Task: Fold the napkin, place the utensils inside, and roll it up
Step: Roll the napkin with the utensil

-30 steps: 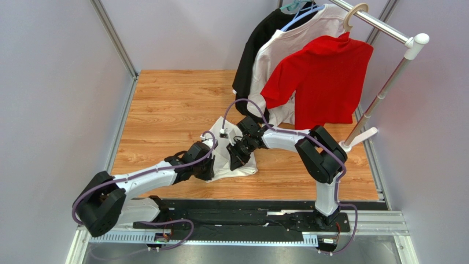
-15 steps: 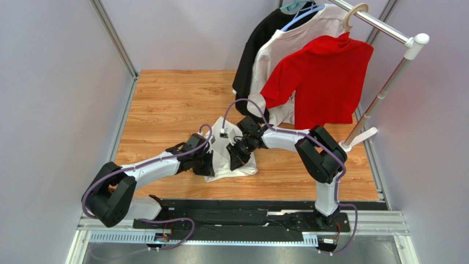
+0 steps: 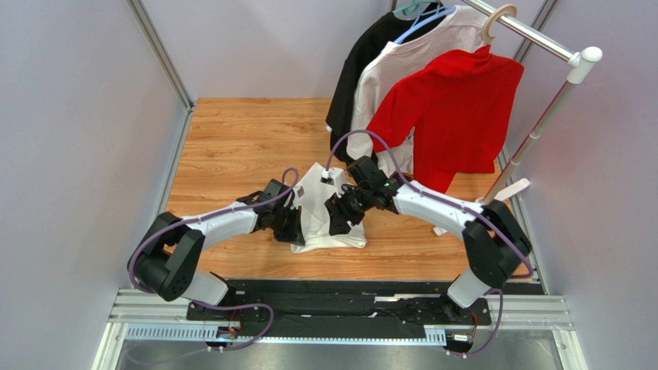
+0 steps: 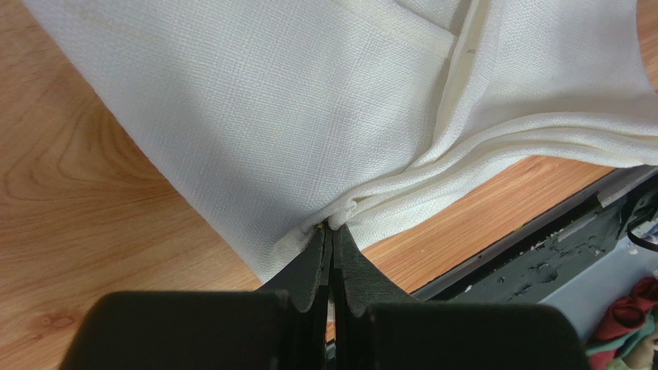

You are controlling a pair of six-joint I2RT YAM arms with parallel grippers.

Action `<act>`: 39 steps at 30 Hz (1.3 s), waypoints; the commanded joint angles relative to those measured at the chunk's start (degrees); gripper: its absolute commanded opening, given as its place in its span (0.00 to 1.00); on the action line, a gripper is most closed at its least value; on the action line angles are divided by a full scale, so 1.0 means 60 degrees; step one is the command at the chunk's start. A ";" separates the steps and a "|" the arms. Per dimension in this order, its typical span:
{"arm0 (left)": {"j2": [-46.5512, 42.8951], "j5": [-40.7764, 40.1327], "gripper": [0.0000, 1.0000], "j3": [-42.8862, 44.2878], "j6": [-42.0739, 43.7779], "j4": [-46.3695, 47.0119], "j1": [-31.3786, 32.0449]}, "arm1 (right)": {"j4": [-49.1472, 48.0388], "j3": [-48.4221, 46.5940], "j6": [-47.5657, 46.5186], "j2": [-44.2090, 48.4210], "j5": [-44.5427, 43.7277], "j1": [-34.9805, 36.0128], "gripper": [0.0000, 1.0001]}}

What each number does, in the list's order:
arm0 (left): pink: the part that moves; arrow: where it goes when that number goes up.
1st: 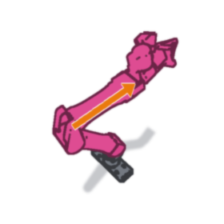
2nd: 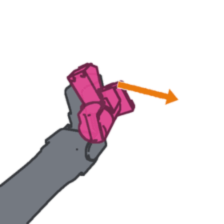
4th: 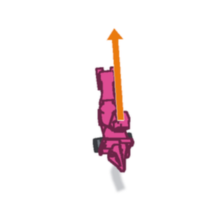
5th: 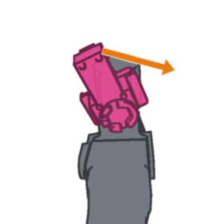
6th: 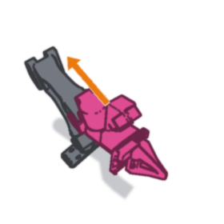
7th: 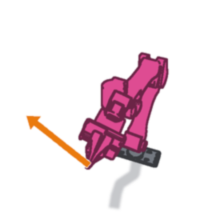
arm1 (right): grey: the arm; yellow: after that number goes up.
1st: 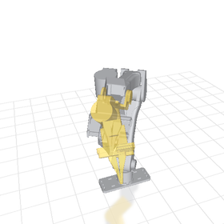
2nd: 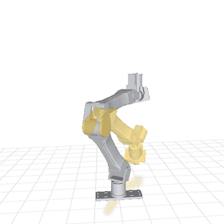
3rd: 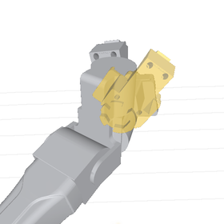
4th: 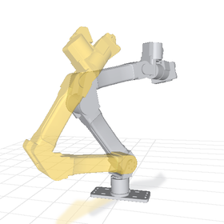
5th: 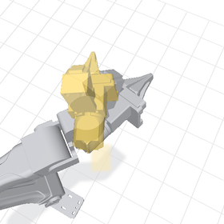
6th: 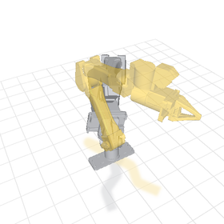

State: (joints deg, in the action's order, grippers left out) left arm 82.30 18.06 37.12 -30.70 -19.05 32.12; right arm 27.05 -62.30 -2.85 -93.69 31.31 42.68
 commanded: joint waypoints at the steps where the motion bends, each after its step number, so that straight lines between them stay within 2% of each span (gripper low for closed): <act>1: 0.0667 -0.0389 0.03 -0.0196 0.0297 -0.0546 -0.0080 | -0.0201 0.1124 0.0109 0.1519 -0.1232 0.0007 0.61; 4: 0.0741 -0.0301 0.02 -0.0182 0.0297 -0.0531 -0.0109 | -0.0362 0.1870 0.0196 0.2020 -0.1804 0.0065 0.61; 13: 0.0873 -0.0184 0.01 -0.0167 0.0341 -0.0531 -0.0182 | -0.0801 0.2488 0.0387 0.2372 -0.3576 0.0855 0.61; 22: 0.0829 -0.0213 0.01 -0.0181 0.0326 -0.0546 -0.0212 | -0.0421 0.2240 0.0416 0.2022 -0.4485 0.1383 0.57; 23: 0.0829 -0.0213 0.01 -0.0196 0.0326 -0.0531 -0.0226 | -0.0276 0.2181 0.0417 0.1934 -0.4573 0.1369 0.55; 24: 0.0814 -0.0213 0.01 -0.0196 0.0312 -0.0546 -0.0226 | -0.0188 0.2079 0.0634 0.1846 -0.4690 0.1369 0.42; 26: 0.0814 -0.0213 0.01 -0.0211 0.0326 -0.0546 -0.0241 | 0.0032 0.1976 0.0709 0.1626 -0.4909 0.1369 0.27; 29: 0.0814 -0.0228 0.01 -0.0196 0.0326 -0.0560 -0.0241 | 0.0179 0.1786 0.0680 0.1436 -0.5013 0.1369 0.15; 32: 0.0858 -0.0257 0.00 -0.0167 0.0326 -0.0575 -0.0241 | 0.0369 0.1391 0.0564 0.1158 -0.4679 0.1369 0.05; 39: 0.0843 -0.0228 0.00 -0.0196 0.0326 -0.0590 -0.0241 | 0.1174 0.0292 -0.0066 -0.0277 -0.3652 0.1164 0.00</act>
State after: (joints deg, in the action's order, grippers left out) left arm 84.77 22.24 38.11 -30.61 -18.74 30.65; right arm 31.90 -56.31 -0.78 -91.13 4.89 50.46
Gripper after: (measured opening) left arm 0.028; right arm 0.019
